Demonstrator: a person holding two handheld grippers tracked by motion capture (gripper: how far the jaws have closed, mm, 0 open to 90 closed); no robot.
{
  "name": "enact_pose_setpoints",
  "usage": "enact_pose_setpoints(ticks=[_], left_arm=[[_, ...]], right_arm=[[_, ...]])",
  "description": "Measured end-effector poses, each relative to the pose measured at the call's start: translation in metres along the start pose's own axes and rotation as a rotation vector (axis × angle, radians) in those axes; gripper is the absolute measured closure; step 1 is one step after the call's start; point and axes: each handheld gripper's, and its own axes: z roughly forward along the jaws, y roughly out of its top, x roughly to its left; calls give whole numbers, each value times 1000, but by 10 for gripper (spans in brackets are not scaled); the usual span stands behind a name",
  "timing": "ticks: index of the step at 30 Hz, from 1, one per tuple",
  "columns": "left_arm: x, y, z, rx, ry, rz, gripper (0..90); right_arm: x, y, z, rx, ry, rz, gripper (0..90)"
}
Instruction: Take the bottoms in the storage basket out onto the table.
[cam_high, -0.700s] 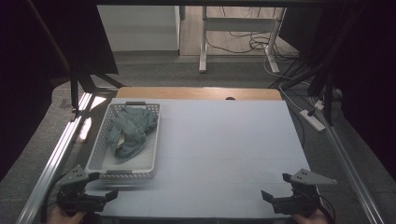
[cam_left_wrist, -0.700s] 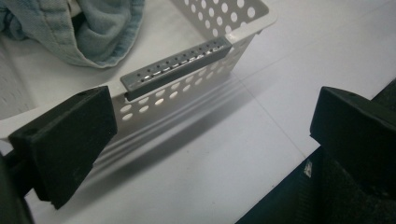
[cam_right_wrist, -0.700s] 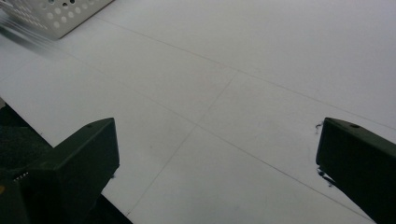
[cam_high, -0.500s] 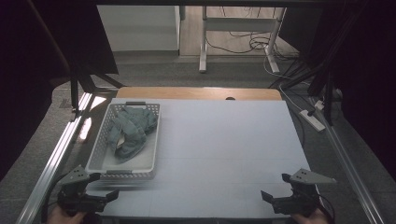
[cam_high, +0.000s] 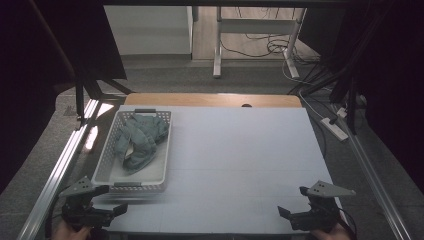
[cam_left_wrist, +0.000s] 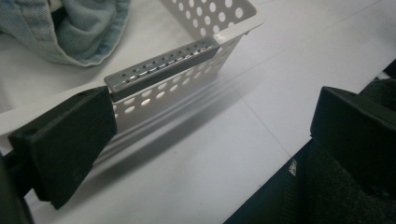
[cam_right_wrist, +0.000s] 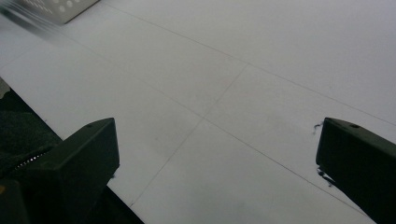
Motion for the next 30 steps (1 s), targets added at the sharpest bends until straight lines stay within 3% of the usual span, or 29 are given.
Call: enact_pose_setpoints(ticks=[21, 30], left_arm=[[-5, 5, -2, -21, 14, 42, 0], [-3, 10, 0, -43, -17, 73, 0]], right_arm=[[1, 0, 1, 18, 9, -11, 1], [1, 1, 2, 26, 9, -16, 2]])
